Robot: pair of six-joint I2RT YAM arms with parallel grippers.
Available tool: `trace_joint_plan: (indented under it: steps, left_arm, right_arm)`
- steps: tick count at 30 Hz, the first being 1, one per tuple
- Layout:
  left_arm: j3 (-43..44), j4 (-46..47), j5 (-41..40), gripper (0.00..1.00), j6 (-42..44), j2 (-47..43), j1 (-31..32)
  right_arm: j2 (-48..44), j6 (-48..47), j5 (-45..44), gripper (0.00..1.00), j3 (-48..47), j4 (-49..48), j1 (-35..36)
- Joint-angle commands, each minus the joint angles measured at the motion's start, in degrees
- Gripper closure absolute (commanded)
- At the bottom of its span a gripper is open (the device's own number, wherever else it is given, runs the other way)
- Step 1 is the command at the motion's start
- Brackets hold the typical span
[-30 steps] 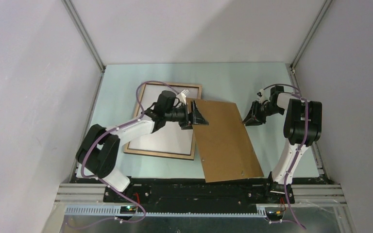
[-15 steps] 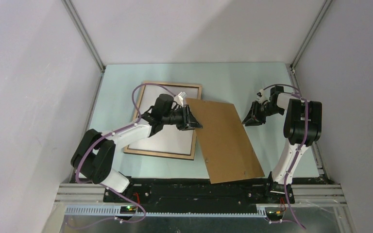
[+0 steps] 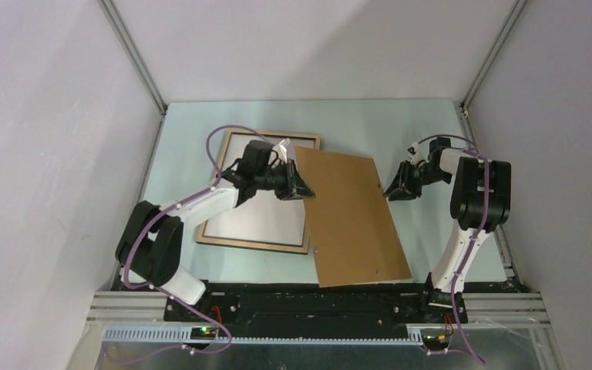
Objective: Put the photo into the frame
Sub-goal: Turn over the photo frame item at the center of the board.
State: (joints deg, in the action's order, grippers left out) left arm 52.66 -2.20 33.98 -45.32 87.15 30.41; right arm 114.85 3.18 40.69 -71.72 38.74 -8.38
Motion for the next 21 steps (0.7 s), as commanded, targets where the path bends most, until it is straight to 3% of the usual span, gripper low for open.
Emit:
trace_joint_plan:
  steps: [1, 10, 14, 21]
  left_arm:
    - [10.28, -4.93, 1.52, 1.0, 11.68, 6.33, -2.0]
    - [25.53, -14.62, 6.51, 0.97, 17.93, 21.71, -2.41]
    - [29.64, -16.91, 6.33, 0.89, 19.67, 26.58, -2.88]
    - [33.61, -17.32, 8.98, 0.69, 19.87, 30.64, -3.6]
  right_arm:
    - [-2.69, -0.62, 0.81, 0.64, 0.92, -0.9, 0.1]
    - [-6.45, -1.16, 3.35, 0.6, 2.49, -2.52, -1.29]
    - [-7.39, -1.85, 5.53, 0.59, 3.07, -2.39, -1.36]
    - [-6.35, -1.16, 1.73, 0.59, 4.43, -3.62, -1.43]
